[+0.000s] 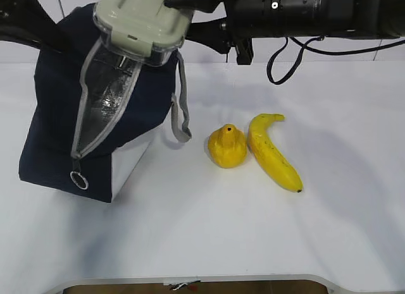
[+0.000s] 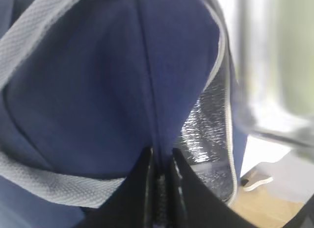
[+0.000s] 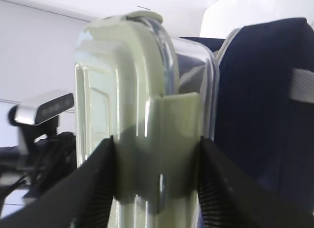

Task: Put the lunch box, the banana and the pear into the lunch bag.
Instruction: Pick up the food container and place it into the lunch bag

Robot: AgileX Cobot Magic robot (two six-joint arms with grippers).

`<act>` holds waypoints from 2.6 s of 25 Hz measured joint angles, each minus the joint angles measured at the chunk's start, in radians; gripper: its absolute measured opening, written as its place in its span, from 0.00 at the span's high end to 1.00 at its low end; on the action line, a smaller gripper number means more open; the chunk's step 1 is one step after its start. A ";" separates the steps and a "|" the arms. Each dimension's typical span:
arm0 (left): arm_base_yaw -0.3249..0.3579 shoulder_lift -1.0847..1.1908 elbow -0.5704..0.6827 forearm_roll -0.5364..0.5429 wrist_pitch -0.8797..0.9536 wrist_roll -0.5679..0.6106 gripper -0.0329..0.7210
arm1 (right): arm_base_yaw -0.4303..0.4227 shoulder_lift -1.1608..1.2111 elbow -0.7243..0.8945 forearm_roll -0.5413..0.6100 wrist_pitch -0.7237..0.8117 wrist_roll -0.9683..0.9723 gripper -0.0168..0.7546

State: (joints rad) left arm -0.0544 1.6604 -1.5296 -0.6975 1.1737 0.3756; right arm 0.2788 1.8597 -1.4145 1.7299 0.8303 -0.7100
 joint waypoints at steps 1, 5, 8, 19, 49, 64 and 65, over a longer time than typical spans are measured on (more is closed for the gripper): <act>0.000 -0.002 0.000 -0.009 0.000 0.007 0.94 | 0.000 0.007 -0.002 -0.011 -0.004 -0.004 0.50; 0.000 -0.002 0.000 -0.031 -0.002 0.028 0.94 | 0.000 0.036 -0.002 -0.094 -0.011 -0.012 0.50; 0.000 -0.002 0.000 -0.046 -0.010 0.038 0.94 | 0.000 0.076 -0.004 -0.137 -0.011 -0.015 0.50; -0.103 0.005 0.000 -0.093 -0.100 0.128 0.94 | 0.006 0.188 -0.013 -0.161 0.016 -0.015 0.50; -0.147 0.072 0.000 -0.017 -0.167 0.142 0.94 | 0.042 0.470 -0.252 -0.103 0.016 0.076 0.50; -0.147 0.089 0.000 -0.011 -0.130 0.142 0.94 | 0.044 0.520 -0.253 -0.095 0.001 0.103 0.49; -0.147 0.089 0.000 -0.011 -0.130 0.142 0.94 | 0.044 0.520 -0.253 -0.095 0.001 0.103 0.49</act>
State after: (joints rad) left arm -0.2016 1.7497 -1.5296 -0.7083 1.0434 0.5181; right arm 0.3224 2.3795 -1.6670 1.6348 0.8313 -0.6067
